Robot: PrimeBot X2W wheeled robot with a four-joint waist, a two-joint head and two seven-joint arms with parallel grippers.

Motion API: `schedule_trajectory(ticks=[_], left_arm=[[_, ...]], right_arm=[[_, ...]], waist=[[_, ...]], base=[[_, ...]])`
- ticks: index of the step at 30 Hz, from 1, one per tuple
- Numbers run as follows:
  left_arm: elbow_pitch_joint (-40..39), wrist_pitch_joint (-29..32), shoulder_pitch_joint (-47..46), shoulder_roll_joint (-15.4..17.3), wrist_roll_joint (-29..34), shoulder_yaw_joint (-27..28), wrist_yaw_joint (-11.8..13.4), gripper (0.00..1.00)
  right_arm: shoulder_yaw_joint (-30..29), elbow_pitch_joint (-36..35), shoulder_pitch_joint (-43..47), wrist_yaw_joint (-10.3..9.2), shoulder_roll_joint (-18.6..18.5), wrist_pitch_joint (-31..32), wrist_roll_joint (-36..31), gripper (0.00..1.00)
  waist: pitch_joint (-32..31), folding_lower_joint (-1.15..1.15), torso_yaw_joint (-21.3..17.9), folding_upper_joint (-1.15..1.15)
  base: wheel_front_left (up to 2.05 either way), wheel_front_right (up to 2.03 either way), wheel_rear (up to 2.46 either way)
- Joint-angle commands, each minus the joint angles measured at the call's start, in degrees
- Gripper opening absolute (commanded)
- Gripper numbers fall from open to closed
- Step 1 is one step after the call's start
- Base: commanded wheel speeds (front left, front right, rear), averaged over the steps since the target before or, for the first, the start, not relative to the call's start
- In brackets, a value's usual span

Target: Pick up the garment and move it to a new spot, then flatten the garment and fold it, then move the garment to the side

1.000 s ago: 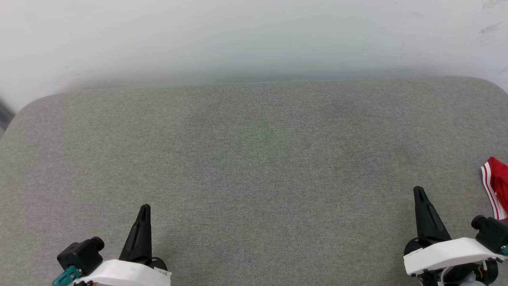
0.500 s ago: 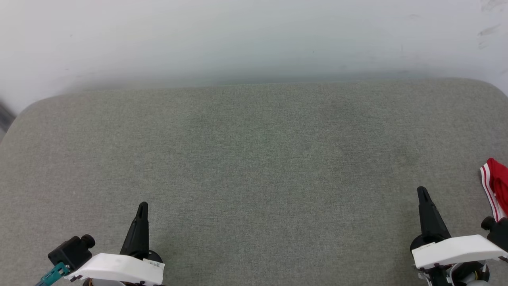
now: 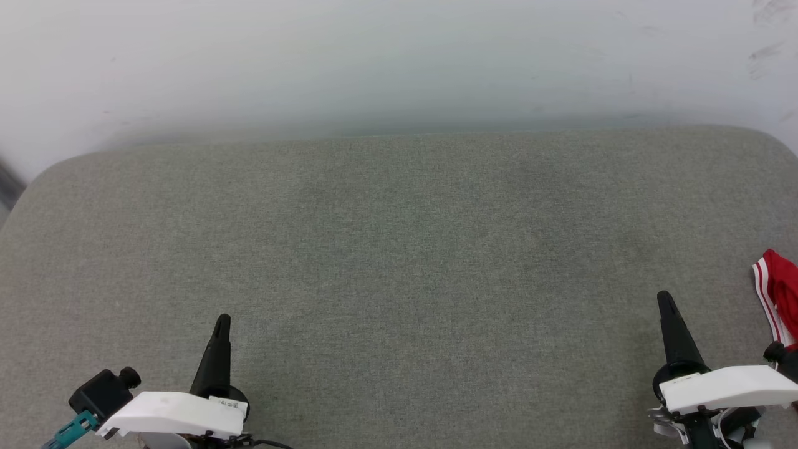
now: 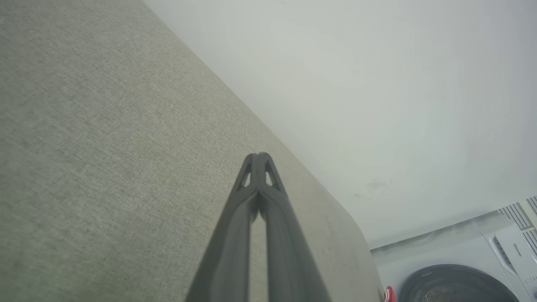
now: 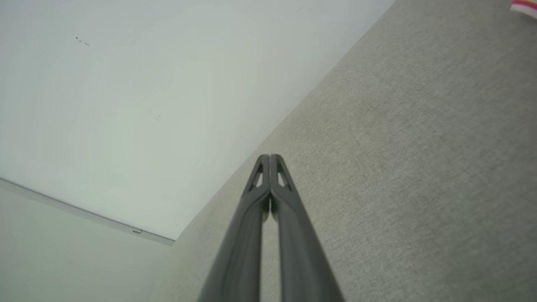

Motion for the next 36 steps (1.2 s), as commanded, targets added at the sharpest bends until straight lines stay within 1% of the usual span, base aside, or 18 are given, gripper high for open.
schedule_trajectory(ticks=[1, 17, 36], left_arm=[[-0.29, 0.40, -1.45, 0.42, -1.73, 0.29, -0.14, 0.00], [1.16, 3.00, -2.69, 0.27, -11.76, 1.09, -0.17, 0.00], [2.71, 5.77, -3.92, -0.06, -21.83, 2.09, -0.20, 0.00]], right_arm=[[-0.23, -0.40, -1.42, 0.00, 0.09, 0.45, 1.72, 0.00], [-1.07, 0.16, -1.90, 0.00, 0.25, 2.99, 11.79, 0.00], [-1.93, 0.79, -2.40, 0.00, 0.43, 5.63, 22.01, 0.00]], waist=[[-0.04, 0.00, 0.00, 0.00], [-0.49, 0.00, -0.01, 0.00], [-1.02, 0.00, -0.01, 0.00]], base=[[0.00, 0.00, 0.00], [0.00, 0.00, 0.00], [0.00, 0.00, 0.00]])
